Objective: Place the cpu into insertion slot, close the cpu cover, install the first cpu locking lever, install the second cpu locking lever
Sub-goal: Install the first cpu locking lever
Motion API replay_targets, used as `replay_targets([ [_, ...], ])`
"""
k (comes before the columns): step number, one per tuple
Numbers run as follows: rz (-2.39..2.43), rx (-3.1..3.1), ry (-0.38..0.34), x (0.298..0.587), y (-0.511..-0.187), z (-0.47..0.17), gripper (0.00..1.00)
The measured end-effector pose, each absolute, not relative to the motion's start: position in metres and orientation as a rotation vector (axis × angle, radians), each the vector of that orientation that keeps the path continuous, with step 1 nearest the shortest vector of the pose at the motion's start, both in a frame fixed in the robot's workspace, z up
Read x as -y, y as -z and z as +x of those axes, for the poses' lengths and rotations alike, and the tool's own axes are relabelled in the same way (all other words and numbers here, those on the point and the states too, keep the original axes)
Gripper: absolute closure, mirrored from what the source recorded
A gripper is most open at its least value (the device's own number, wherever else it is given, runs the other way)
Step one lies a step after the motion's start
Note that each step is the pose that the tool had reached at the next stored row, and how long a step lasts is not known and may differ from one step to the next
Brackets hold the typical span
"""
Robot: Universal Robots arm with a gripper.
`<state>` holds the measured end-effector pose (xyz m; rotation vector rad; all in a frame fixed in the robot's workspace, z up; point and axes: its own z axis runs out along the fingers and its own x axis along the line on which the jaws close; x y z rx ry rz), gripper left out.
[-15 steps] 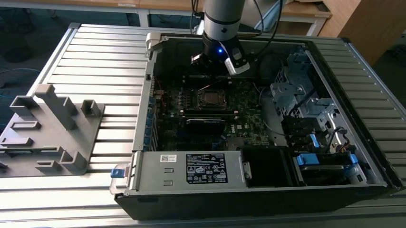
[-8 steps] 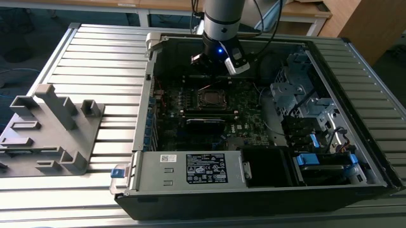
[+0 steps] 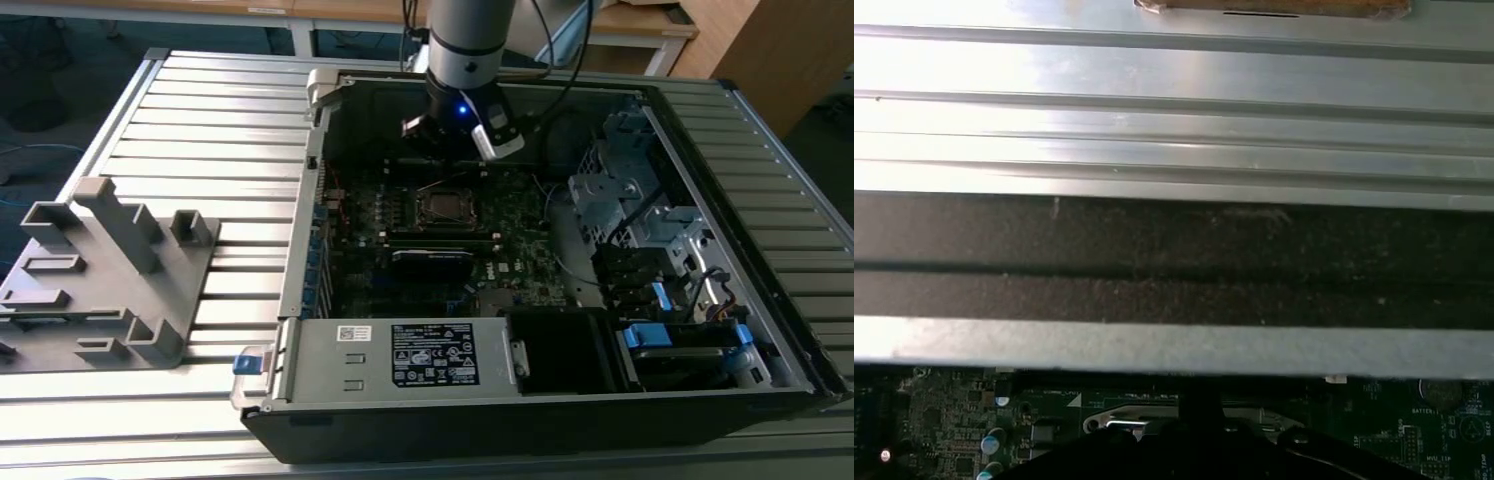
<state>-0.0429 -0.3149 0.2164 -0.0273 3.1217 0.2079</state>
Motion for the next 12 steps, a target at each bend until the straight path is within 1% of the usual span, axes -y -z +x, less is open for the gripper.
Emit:
replay_targets([
  [12,-0.027,-3.122,-0.208,0.3149,-0.2152,-0.0391,0.89],
])
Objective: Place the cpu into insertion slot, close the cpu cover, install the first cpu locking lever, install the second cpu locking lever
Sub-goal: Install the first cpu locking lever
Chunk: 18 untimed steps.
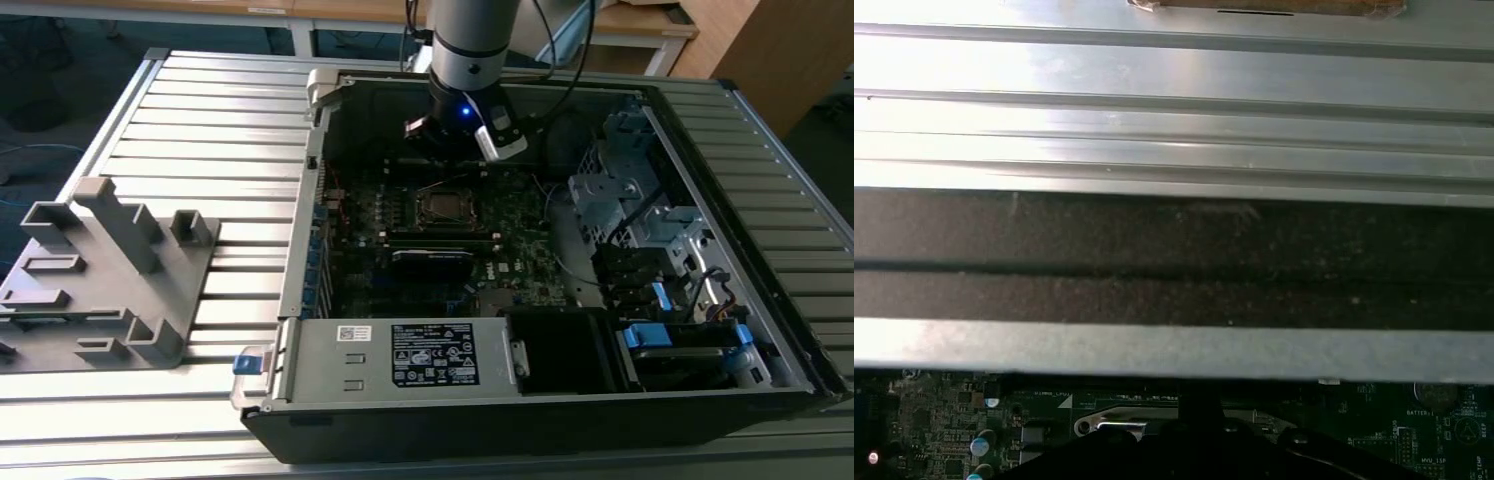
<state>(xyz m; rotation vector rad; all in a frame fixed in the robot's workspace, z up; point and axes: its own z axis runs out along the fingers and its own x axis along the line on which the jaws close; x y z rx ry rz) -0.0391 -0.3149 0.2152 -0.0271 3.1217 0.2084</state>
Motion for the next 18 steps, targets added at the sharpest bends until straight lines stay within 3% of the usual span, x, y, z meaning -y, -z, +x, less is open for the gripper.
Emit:
replay_targets([
  [18,0.011,-3.12,-0.211,0.3149,-0.214,-0.039,0.89],
])
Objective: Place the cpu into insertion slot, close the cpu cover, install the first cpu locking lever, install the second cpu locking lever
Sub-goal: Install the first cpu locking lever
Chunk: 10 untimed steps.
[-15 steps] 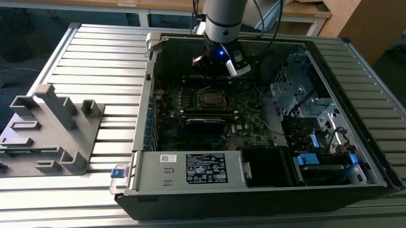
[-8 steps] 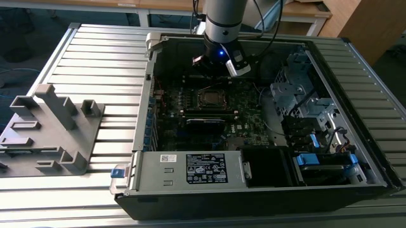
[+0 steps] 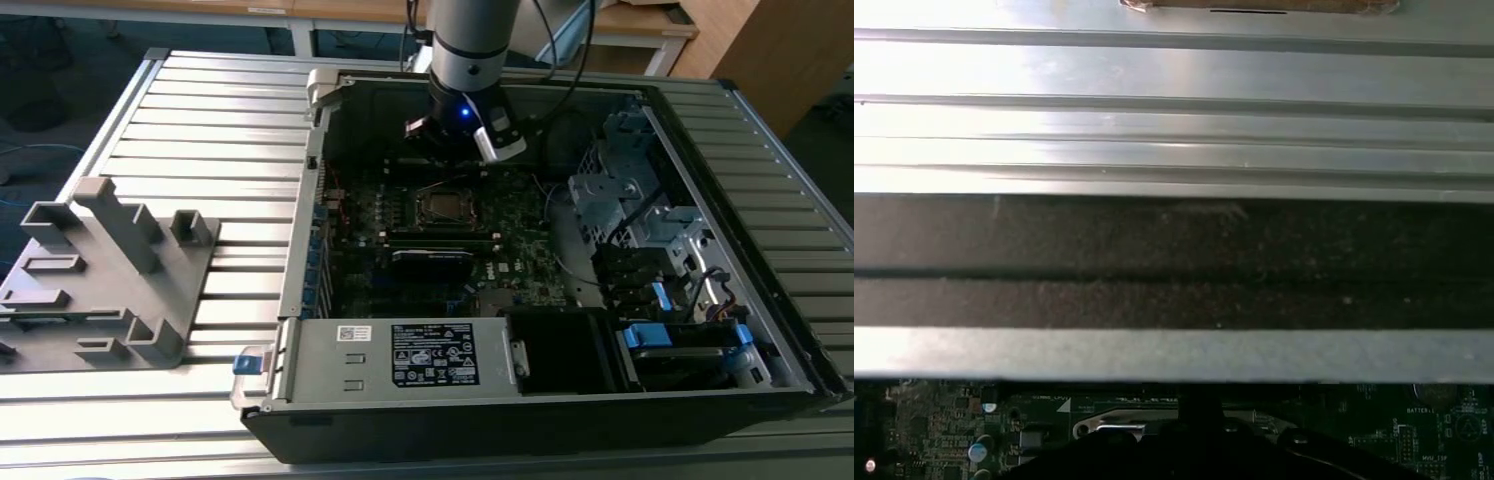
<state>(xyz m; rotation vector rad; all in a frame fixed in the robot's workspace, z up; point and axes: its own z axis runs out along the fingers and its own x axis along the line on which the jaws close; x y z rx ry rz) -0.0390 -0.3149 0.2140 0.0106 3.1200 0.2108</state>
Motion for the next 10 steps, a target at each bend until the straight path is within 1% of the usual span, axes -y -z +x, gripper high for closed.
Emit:
replay_targets([
  [10,0.053,-3.118,-0.211,0.3149,-0.2132,-0.039,0.89],
])
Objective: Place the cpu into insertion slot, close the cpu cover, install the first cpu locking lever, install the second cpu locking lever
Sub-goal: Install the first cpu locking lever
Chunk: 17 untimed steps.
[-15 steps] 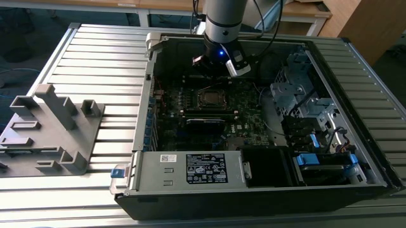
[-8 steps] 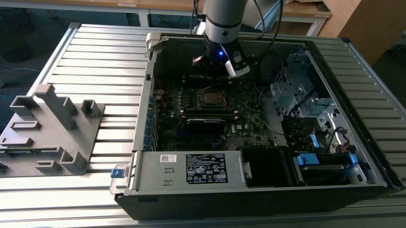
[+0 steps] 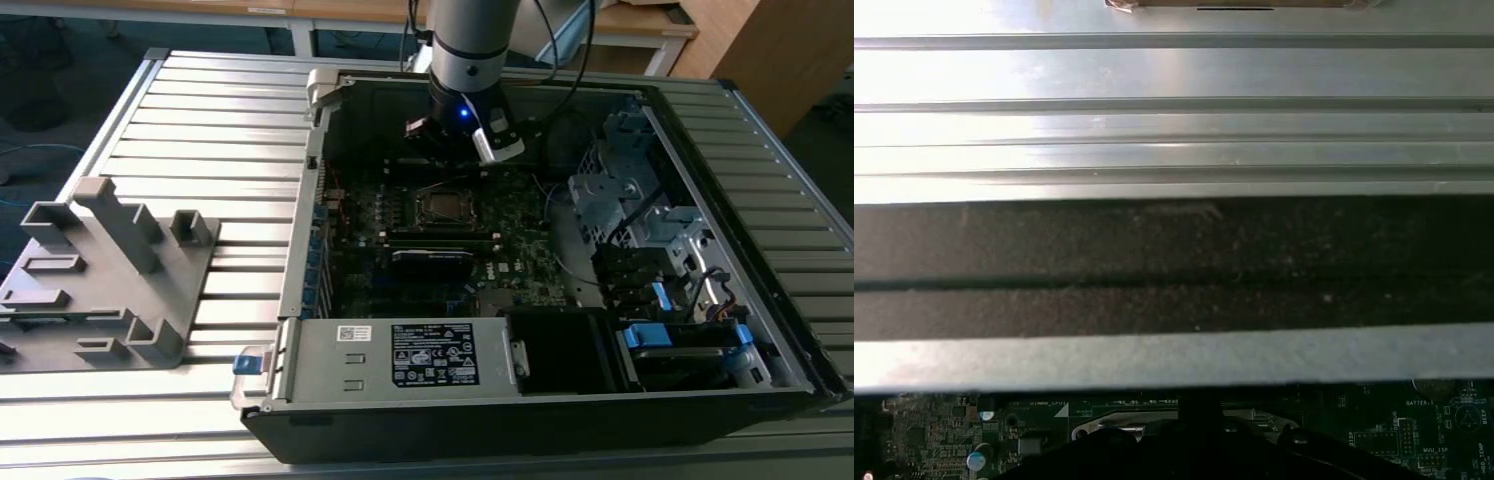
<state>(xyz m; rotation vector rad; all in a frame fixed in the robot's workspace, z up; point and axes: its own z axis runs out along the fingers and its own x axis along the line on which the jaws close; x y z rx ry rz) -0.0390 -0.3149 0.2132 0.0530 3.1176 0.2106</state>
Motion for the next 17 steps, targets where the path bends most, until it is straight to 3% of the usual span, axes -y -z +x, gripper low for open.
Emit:
replay_targets([
  [17,0.121,-3.113,-0.21,0.3149,-0.2112,-0.0389,0.89],
])
